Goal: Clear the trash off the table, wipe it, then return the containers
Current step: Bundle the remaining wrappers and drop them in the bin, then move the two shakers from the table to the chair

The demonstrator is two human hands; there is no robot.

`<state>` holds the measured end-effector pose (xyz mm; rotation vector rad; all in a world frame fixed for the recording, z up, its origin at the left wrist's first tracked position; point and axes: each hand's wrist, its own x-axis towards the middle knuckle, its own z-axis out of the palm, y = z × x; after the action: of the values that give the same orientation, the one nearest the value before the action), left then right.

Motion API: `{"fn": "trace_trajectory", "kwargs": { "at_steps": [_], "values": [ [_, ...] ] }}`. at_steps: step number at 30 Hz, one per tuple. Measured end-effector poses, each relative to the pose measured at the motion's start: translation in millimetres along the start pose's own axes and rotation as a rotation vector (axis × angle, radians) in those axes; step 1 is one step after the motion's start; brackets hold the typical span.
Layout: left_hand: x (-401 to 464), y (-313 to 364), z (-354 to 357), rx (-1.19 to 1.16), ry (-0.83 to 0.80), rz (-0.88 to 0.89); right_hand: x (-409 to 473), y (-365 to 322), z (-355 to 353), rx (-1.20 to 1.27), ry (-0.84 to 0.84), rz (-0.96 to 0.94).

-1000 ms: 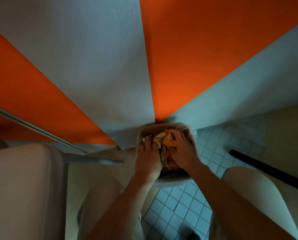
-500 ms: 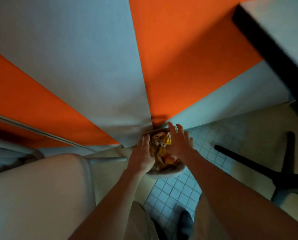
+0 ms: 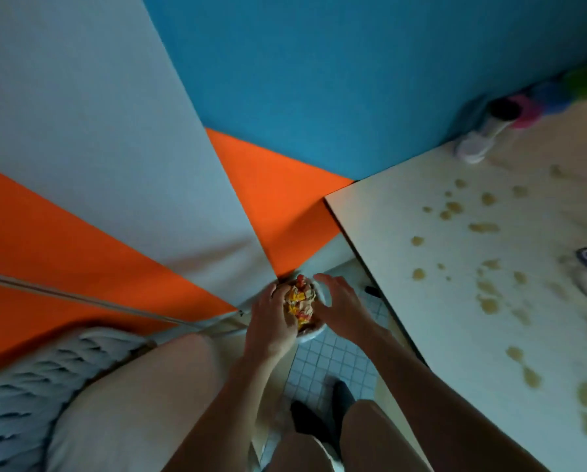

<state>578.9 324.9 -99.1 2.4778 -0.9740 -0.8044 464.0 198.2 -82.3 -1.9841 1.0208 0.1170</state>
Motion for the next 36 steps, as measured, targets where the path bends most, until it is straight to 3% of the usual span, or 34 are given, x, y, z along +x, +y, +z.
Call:
{"fn": "trace_trajectory", "kwargs": {
  "at_steps": [8, 14, 20, 27, 36],
  "values": [
    [-31.5, 113.1, -62.8, -0.032, 0.016, 0.259, -98.0, -0.6, -135.6, 0.032, 0.277, 0.013],
    [-37.8, 195.8, -58.6, -0.083, -0.008, 0.43, -144.4, 42.6, -210.9, 0.085, 0.489, 0.071],
    [-40.0, 273.5, -40.9, -0.136, -0.055, 0.495, -169.0, 84.1, -267.5, 0.12, 0.609, 0.087],
    [-20.3, 345.9, -28.0, -0.13, -0.005, 0.587, -162.0, 112.6, -326.9, 0.15, 0.627, 0.055],
    [72.1, 421.5, -20.3, -0.028, 0.062, 0.524, -83.8, 137.3, -415.5, 0.166, 0.721, 0.097]
  ]
}}
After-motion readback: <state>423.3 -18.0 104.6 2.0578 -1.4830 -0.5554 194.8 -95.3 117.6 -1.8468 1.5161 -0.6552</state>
